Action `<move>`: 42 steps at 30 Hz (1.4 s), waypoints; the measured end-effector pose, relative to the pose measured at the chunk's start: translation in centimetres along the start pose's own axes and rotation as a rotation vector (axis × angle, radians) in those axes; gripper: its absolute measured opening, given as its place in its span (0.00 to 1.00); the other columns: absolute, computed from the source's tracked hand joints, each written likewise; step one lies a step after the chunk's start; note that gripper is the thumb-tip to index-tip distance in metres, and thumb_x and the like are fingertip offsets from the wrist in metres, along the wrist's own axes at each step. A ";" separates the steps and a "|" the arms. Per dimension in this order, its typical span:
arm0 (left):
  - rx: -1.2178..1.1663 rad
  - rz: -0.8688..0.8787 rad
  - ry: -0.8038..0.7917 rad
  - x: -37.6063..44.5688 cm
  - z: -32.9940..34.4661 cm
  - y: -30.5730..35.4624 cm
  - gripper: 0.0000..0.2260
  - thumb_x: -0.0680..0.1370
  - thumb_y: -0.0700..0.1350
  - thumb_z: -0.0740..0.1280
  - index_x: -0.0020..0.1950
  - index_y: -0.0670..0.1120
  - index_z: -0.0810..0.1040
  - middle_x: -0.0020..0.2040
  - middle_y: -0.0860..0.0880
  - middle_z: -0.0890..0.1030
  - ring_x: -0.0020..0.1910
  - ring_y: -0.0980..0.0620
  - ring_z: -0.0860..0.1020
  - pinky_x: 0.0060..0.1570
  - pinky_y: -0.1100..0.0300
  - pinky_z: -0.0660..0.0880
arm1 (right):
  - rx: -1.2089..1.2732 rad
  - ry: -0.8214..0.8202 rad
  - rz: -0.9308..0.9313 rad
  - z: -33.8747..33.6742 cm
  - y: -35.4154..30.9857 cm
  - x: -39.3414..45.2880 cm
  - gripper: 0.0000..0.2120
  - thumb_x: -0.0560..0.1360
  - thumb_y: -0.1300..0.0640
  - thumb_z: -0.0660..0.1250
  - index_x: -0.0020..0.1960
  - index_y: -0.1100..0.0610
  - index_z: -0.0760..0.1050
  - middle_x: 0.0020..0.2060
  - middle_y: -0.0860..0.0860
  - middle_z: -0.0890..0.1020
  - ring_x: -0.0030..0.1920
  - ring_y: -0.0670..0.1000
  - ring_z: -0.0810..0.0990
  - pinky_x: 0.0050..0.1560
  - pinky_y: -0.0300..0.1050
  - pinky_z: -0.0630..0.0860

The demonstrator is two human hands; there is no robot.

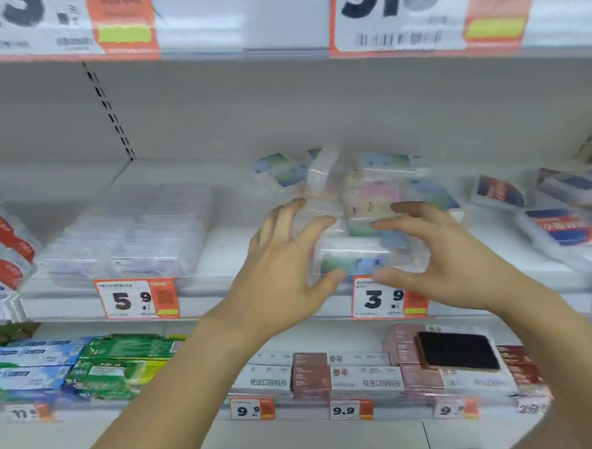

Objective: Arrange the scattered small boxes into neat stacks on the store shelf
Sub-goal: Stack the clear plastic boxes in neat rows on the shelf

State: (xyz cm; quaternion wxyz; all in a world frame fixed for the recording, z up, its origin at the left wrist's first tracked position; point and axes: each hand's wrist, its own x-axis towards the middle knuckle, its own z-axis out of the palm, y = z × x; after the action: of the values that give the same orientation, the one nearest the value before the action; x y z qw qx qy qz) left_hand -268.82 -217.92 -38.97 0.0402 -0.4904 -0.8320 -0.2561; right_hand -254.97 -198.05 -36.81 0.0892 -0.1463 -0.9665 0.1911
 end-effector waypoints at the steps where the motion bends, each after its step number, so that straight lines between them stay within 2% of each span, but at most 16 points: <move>1: 0.000 0.000 0.007 0.3 0.5 0.0 0.27 0.73 0.60 0.66 0.71 0.57 0.66 0.74 0.48 0.59 0.74 0.48 0.56 0.69 0.52 0.60 | -0.031 -0.003 0.008 0.5 0.6 0.0 0.31 0.66 0.30 0.68 0.67 0.40 0.74 0.70 0.47 0.69 0.73 0.48 0.64 0.72 0.48 0.63; 3: 0.007 0.006 0.003 1.1 1.6 -0.1 0.26 0.74 0.61 0.62 0.71 0.57 0.67 0.74 0.48 0.60 0.75 0.46 0.56 0.70 0.48 0.64 | -0.087 0.014 -0.006 1.2 1.6 0.1 0.30 0.67 0.28 0.64 0.65 0.41 0.75 0.68 0.47 0.72 0.71 0.49 0.65 0.70 0.55 0.64; 6: 0.010 0.011 0.011 2.2 2.5 -0.6 0.25 0.75 0.64 0.59 0.70 0.57 0.68 0.73 0.50 0.64 0.74 0.45 0.57 0.66 0.44 0.67 | -0.074 0.026 -0.012 1.5 2.9 0.8 0.31 0.69 0.28 0.61 0.65 0.42 0.75 0.67 0.45 0.74 0.70 0.47 0.65 0.66 0.47 0.60; 8: 0.017 0.008 0.036 3.2 2.7 -1.1 0.24 0.75 0.64 0.60 0.69 0.57 0.69 0.73 0.51 0.66 0.72 0.45 0.59 0.65 0.44 0.68 | -0.079 0.038 -0.016 1.7 3.6 1.9 0.32 0.69 0.28 0.59 0.66 0.43 0.75 0.68 0.46 0.74 0.70 0.49 0.66 0.66 0.49 0.61; 13: 0.060 -0.050 0.086 5.7 3.7 -1.6 0.23 0.75 0.57 0.66 0.70 0.54 0.70 0.72 0.47 0.68 0.71 0.41 0.60 0.63 0.39 0.69 | -0.096 0.063 -0.007 1.8 4.2 5.2 0.25 0.73 0.36 0.67 0.65 0.46 0.76 0.67 0.48 0.75 0.70 0.52 0.67 0.69 0.52 0.64; 15: 0.065 -0.072 0.075 6.2 3.7 -1.6 0.24 0.76 0.55 0.68 0.70 0.52 0.71 0.73 0.45 0.67 0.71 0.40 0.60 0.63 0.39 0.69 | -0.028 0.053 -0.022 1.3 4.2 6.0 0.23 0.71 0.38 0.71 0.62 0.49 0.78 0.61 0.47 0.79 0.64 0.50 0.74 0.65 0.44 0.69; 17: 0.136 -0.067 0.073 6.2 3.8 -1.4 0.24 0.76 0.51 0.68 0.71 0.50 0.71 0.73 0.43 0.67 0.71 0.37 0.62 0.64 0.36 0.67 | 0.128 0.126 0.007 0.0 4.2 6.1 0.20 0.68 0.42 0.76 0.55 0.50 0.81 0.52 0.45 0.82 0.54 0.46 0.79 0.51 0.26 0.69; 18: 0.185 -0.055 0.076 6.0 3.8 -1.1 0.25 0.76 0.49 0.69 0.72 0.49 0.70 0.73 0.41 0.67 0.70 0.35 0.63 0.65 0.34 0.66 | 0.170 0.193 0.023 -0.8 4.2 5.9 0.18 0.66 0.43 0.77 0.52 0.50 0.81 0.50 0.45 0.82 0.51 0.46 0.80 0.47 0.24 0.68; 20: 0.261 -0.024 0.076 5.3 4.1 -0.5 0.27 0.75 0.45 0.69 0.73 0.47 0.68 0.73 0.39 0.67 0.71 0.34 0.63 0.66 0.32 0.62 | 0.125 0.243 0.063 -2.5 4.7 5.3 0.24 0.62 0.44 0.80 0.55 0.47 0.78 0.55 0.47 0.78 0.57 0.48 0.77 0.51 0.26 0.66; 24: 0.284 0.038 0.063 4.6 4.2 0.5 0.30 0.73 0.48 0.71 0.73 0.50 0.67 0.73 0.42 0.66 0.73 0.38 0.61 0.68 0.33 0.60 | -0.028 -0.155 0.278 -3.2 5.9 3.6 0.53 0.54 0.35 0.80 0.73 0.31 0.56 0.77 0.46 0.56 0.76 0.52 0.57 0.70 0.50 0.66; 27: 0.249 0.026 0.105 5.6 4.3 0.8 0.27 0.68 0.44 0.76 0.66 0.51 0.75 0.67 0.44 0.73 0.69 0.39 0.68 0.65 0.31 0.63 | 0.041 -0.068 0.278 -1.9 6.9 3.9 0.46 0.56 0.32 0.77 0.71 0.35 0.64 0.75 0.47 0.63 0.75 0.51 0.60 0.70 0.51 0.67; 30: 0.196 -0.016 0.147 6.2 4.4 1.0 0.25 0.66 0.39 0.77 0.61 0.51 0.77 0.63 0.46 0.76 0.66 0.41 0.70 0.65 0.31 0.62 | 0.078 0.120 0.227 0.1 7.6 4.8 0.35 0.61 0.33 0.75 0.65 0.44 0.75 0.68 0.48 0.71 0.72 0.50 0.63 0.67 0.38 0.61; 34: 0.193 0.039 0.150 6.1 4.1 1.6 0.22 0.65 0.37 0.78 0.55 0.49 0.78 0.64 0.47 0.77 0.71 0.41 0.66 0.68 0.30 0.55 | 0.141 0.223 0.209 1.5 8.4 4.9 0.33 0.66 0.33 0.71 0.66 0.47 0.73 0.72 0.47 0.65 0.73 0.48 0.63 0.64 0.34 0.60; 38: 0.165 0.125 0.153 5.7 3.8 1.8 0.20 0.66 0.36 0.78 0.54 0.48 0.78 0.56 0.53 0.81 0.69 0.49 0.69 0.73 0.36 0.51 | 0.118 0.308 0.108 0.8 8.1 4.7 0.29 0.68 0.36 0.72 0.63 0.51 0.76 0.62 0.49 0.76 0.66 0.51 0.71 0.61 0.39 0.65; 40: 0.035 0.141 0.195 5.4 3.6 2.1 0.20 0.68 0.36 0.77 0.57 0.47 0.77 0.56 0.53 0.79 0.64 0.53 0.71 0.74 0.50 0.56 | 0.070 0.320 0.046 0.9 7.5 5.4 0.22 0.72 0.41 0.72 0.59 0.54 0.79 0.55 0.50 0.82 0.60 0.54 0.75 0.58 0.42 0.70; 42: -0.152 0.068 0.217 4.9 2.8 2.8 0.22 0.72 0.37 0.74 0.62 0.51 0.72 0.57 0.56 0.75 0.60 0.60 0.72 0.66 0.70 0.62 | 0.002 0.316 0.026 1.0 6.9 6.3 0.18 0.75 0.42 0.68 0.55 0.55 0.80 0.48 0.51 0.84 0.53 0.55 0.78 0.54 0.48 0.74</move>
State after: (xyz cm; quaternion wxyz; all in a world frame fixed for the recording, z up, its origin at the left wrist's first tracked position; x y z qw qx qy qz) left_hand -268.53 -211.60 -38.76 0.1012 -0.4893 -0.7840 -0.3683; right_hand -259.46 -190.31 -39.74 0.2380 -0.1868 -0.9382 0.1680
